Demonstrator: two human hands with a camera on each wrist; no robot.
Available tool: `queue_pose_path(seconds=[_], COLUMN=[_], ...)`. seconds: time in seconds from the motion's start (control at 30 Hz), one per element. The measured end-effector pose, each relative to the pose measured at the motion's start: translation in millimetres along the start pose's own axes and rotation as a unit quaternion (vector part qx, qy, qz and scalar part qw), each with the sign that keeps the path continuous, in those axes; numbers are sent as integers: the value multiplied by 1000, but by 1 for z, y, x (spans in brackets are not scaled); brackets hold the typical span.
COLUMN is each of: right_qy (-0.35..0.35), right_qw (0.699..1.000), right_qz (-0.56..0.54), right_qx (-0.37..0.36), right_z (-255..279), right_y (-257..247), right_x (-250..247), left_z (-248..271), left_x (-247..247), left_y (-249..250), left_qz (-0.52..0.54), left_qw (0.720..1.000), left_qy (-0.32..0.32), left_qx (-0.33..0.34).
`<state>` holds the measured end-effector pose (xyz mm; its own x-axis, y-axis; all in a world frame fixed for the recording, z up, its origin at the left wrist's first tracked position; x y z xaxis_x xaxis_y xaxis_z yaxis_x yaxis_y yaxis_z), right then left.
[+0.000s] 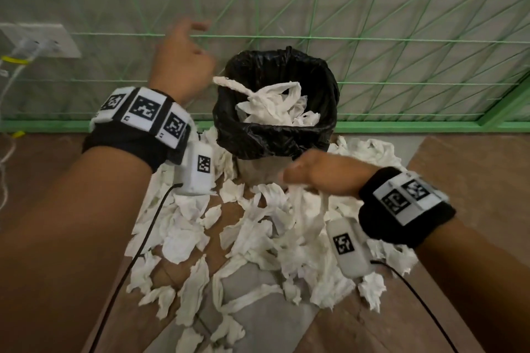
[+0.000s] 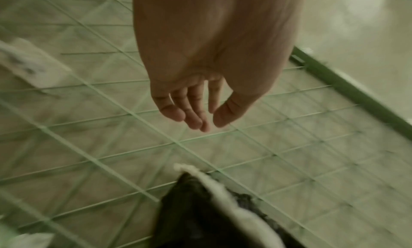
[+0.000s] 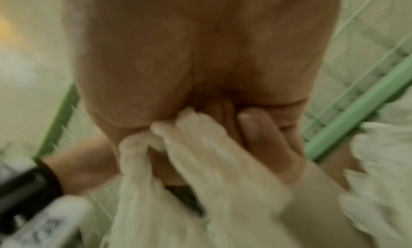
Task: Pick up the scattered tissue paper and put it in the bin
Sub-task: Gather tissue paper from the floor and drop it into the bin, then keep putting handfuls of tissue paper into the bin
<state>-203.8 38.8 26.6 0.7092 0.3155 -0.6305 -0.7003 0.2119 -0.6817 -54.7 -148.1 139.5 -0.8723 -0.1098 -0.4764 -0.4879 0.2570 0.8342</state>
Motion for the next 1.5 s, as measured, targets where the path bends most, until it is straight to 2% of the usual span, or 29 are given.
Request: queue_pose_path(seconds=[0.07, 0.1, 0.17, 0.27, 0.3, 0.37, 0.43, 0.47, 0.53, 0.57, 0.6, 0.63, 0.67, 0.7, 0.73, 0.77, 0.83, 0.87, 0.93, 0.97, 1.03, 1.13, 1.2, 1.27, 1.37, 1.43, 1.5], right_qy=[58, 88, 156, 279, 320, 376, 418, 432, 476, 512, 518, 499, 451, 394, 345, 335, 402, 461, 538, 532, 458, 271, 102, -52, -176, -188, -150], right_qw=[996, 991, 974, 930, 916, 897, 883, 876, 854, 829, 822, 833, 872, 913, 938, 941, 913, 885, 834, 828, 853, 936, 971, 967, 952, 948, 940], right_qz=[-38, -69, -138, -185, -166, -120, -87, -88, -81, -84, -102, -113, -88, -33, 20, 56, 67, 46, -1, -34, -81, -25, 58, 136, 193, 213, 259], right_qx=[-51, -66, -87, -152, -177, -197, -194, -193, -195, -209, -212, -211, -167, -98, -31, -2, -17, -38, -125, -175, -237, -223, -210, -208, -160, -142, -163], right_z=[8, 13, 22, 40, 47, 50, 45, 43, 39, 40, 39, 30, 13, -6, -16, -23, -19, -10, 11, 17, 16, -1, -5, 9, 41, 54, 53], right_y=[-32, -44, -64, -88, -98, -109, -110, -110, -103, -102, -102, -99, -92, -80, -66, -54, -47, -48, -67, -77, -94, -98, -85, -61, -16, 6, 20], right_x=[-31, -48, -84, -141, -156, -179, -197, -202, -213, -217, -212, -201, -183, -163, -142, -134, -134, -139, -137, -128, -98, -7, 79, 160, 247, 284, 305], left_z=[-1, 3, 25, 74, 97, 143, 180, 190, 200, 199, 199, 199, 197, 194, 190, 186, 174, 168, 160, 156, 148, 130, 118, 110, 100, 88, 74], left_x=[-26, -32, -25, 1, 7, 16, 22, 26, 31, 32, 34, 34, 32, 29, 26, 23, 17, 13, 7, 4, 1, -4, -16, -29, -40, -45, -47], left_y=[-44, -68, -130, -206, -221, -262, -283, -294, -290, -286, -280, -274, -270, -267, -267, -265, -258, -256, -255, -256, -251, -237, -230, -218, -197, -177, -162], left_qz=[-71, -133, -228, -218, -241, -325, -374, -394, -422, -430, -442, -459, -473, -480, -477, -459, -377, -331, -274, -268, -266, -251, -229, -216, -199, -176, -151], left_qw=[994, 987, 968, 955, 941, 893, 863, 858, 860, 864, 864, 858, 852, 849, 852, 863, 909, 929, 948, 950, 951, 958, 967, 972, 973, 978, 985], left_qy=[63, 56, -15, -141, -176, -239, -263, -266, -253, -239, -223, -217, -212, -205, -199, -188, -147, -130, -112, -109, -108, -111, -86, -59, -40, -23, -7], left_qx=[-56, -76, -101, -140, -158, -200, -212, -194, -132, -111, -92, -83, -74, -77, -84, -92, -98, -101, -117, -118, -112, -86, -76, -75, -110, -109, -86])
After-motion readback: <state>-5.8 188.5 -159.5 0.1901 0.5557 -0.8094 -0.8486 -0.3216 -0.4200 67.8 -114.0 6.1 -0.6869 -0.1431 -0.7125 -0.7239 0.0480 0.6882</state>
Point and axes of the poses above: each hand's wrist, its own z-axis away from the middle knuckle, its own x-axis out of the palm, y = z × x, the point moved 10 cm from there along -z, towards the middle knuckle, and after that the axes turned 8 degrees about y, right-handed, at the moved point
